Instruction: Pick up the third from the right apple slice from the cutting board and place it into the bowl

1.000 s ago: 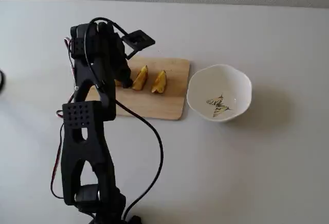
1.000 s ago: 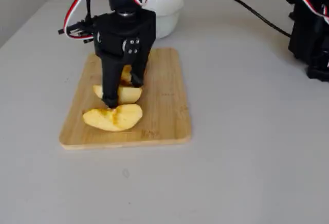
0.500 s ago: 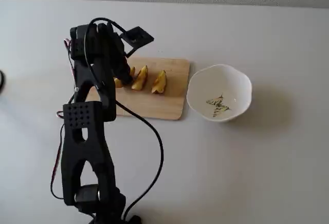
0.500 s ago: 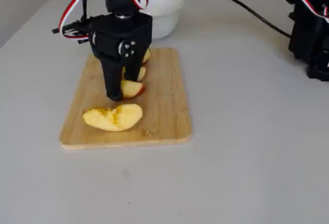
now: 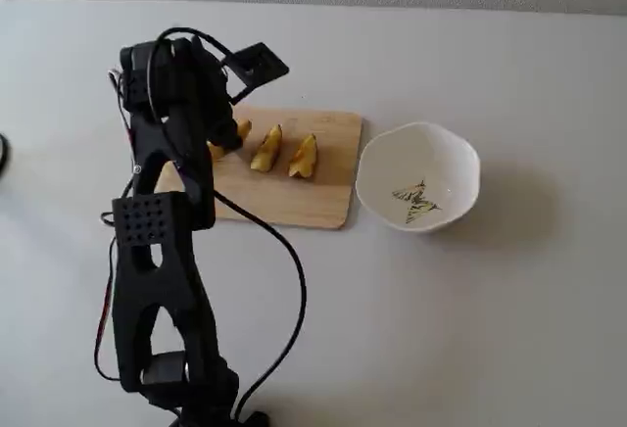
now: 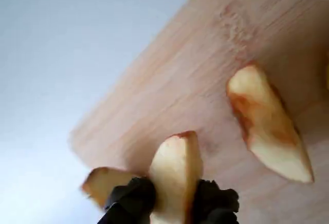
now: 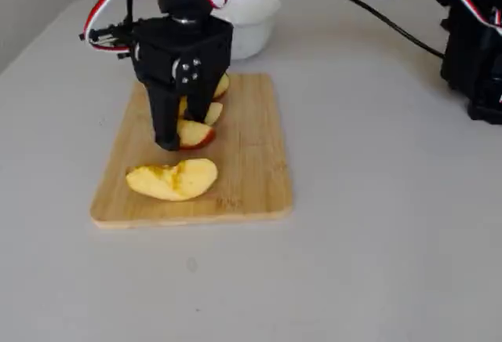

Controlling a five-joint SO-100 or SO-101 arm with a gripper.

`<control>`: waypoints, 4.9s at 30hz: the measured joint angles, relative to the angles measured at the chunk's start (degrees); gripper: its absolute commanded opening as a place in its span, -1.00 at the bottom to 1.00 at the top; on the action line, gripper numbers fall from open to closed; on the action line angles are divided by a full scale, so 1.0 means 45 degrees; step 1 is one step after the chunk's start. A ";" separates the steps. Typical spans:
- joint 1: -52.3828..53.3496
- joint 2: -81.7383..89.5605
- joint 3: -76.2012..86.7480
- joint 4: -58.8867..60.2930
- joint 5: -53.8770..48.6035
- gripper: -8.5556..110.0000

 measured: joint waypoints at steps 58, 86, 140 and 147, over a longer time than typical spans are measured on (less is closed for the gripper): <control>1.0293 0.5937 -0.0098 0.1152 0.3809 -0.68; 0.2871 2.6348 1.5156 -0.0117 0.4883 -0.86; 0.4141 3.4219 3.6699 -0.6367 0.6602 -0.85; 0.4141 3.4219 3.6699 -0.6367 0.6602 -0.85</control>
